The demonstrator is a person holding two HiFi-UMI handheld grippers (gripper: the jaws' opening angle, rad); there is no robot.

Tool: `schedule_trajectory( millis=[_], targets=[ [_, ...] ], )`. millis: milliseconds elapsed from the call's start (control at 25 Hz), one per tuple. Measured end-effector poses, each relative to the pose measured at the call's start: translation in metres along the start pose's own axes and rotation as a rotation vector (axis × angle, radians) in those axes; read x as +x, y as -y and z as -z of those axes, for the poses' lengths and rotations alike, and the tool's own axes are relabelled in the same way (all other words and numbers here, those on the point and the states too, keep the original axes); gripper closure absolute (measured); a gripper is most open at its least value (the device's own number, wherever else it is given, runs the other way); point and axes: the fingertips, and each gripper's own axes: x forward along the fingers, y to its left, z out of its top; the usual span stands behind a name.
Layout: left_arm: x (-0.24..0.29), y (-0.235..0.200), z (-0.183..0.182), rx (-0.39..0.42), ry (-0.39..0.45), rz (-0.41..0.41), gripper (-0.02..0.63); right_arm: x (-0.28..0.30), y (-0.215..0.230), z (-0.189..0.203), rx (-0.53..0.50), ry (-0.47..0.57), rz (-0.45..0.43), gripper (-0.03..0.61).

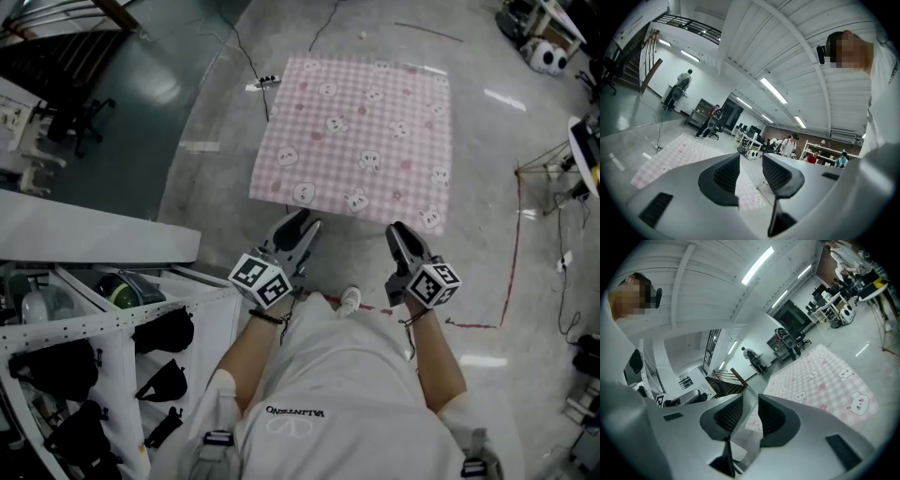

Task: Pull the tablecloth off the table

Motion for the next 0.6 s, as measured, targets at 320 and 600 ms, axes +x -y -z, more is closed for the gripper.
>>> schedule_trajectory(
  millis=[320,600],
  targets=[
    [0.020,-0.042,0.057,-0.225,-0.044,0.023,0.472,0.032,0.021,0.029,0.184,-0.010,0.000,0.466],
    [0.032,-0.085,0.120,-0.387,-0.118,0.024,0.472,0.056,0.056,0.073,0.292,-0.033,0.093,0.466]
  ],
)
